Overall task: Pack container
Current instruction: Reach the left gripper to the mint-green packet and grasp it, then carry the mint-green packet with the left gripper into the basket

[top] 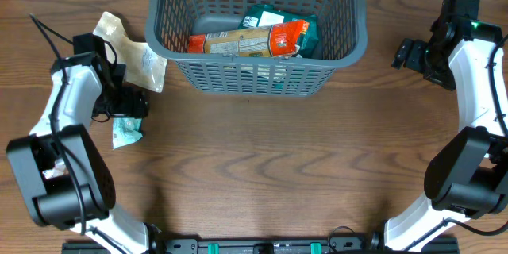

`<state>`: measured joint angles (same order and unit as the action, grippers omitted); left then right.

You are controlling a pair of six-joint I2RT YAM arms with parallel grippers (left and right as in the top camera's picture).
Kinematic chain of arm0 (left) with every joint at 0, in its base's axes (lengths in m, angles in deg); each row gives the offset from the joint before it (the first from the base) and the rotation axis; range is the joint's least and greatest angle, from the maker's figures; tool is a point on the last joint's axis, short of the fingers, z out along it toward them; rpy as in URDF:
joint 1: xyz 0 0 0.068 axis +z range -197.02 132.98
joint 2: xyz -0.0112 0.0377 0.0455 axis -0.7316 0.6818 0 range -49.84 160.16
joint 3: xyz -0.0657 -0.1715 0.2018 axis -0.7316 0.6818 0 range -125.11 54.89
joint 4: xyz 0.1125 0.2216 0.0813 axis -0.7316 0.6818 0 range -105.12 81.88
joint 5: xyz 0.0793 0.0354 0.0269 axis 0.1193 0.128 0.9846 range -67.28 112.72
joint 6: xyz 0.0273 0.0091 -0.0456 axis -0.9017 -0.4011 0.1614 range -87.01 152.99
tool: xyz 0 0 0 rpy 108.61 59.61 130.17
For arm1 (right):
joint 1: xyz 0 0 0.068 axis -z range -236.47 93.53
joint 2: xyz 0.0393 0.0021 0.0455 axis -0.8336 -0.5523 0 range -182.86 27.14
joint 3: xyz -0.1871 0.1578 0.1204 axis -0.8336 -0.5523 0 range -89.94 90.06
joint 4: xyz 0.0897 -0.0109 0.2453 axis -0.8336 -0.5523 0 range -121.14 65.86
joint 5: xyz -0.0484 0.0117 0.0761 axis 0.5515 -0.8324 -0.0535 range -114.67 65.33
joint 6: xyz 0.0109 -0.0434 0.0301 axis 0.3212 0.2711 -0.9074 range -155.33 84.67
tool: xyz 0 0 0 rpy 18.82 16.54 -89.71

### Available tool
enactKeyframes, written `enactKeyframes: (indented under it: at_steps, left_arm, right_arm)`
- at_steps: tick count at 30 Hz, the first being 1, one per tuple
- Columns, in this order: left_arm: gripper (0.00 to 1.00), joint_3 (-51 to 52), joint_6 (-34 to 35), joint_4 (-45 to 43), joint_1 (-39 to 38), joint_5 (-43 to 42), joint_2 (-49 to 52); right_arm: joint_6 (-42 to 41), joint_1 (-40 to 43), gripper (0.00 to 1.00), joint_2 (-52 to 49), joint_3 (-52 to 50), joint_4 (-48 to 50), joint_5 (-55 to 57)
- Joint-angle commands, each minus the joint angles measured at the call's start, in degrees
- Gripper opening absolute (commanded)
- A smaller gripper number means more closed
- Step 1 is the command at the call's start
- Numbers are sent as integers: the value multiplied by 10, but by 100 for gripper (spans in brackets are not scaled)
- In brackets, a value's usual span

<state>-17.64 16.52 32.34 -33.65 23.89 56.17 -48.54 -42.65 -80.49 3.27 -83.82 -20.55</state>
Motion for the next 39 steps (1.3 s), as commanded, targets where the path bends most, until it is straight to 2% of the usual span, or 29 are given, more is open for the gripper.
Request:
enactKeyframes:
  at_steps: [1,13,14,15,19,22,25,27,31,39]
  left_arm:
    - [99,8,-7,-3,2,-7,25]
    - [100,8,-6,-16,2,-8,78]
    - [97,8,-6,-17,2,-7,79]
    - [94,8,-6,-16,2,-8,80]
    - [67,8,-6,-8,2,-7,80]
    - [55,8,-6,-1,2,-7,80]
    - [38,8,-2,2,2,-8,79]
    - [22,8,12,2,2,-8,74]
    - [6,6,49,2,2,-8,59]
    - [6,-25,128,47,2,-9,-30]
  right_arm:
    - [7,2,99,-3,-3,1,6]
    - [16,2,99,-3,-3,1,17]
    - [16,2,99,-3,-3,1,17]
    - [16,2,99,-3,-3,1,17]
    - [15,2,99,-3,-3,1,17]
    - [15,2,99,-3,-3,2,17]
    - [15,2,99,-3,-3,2,17]
    - [15,2,99,-3,-3,3,17]
    - [15,2,99,-3,-3,3,17]
    - [16,2,99,-3,-3,3,17]
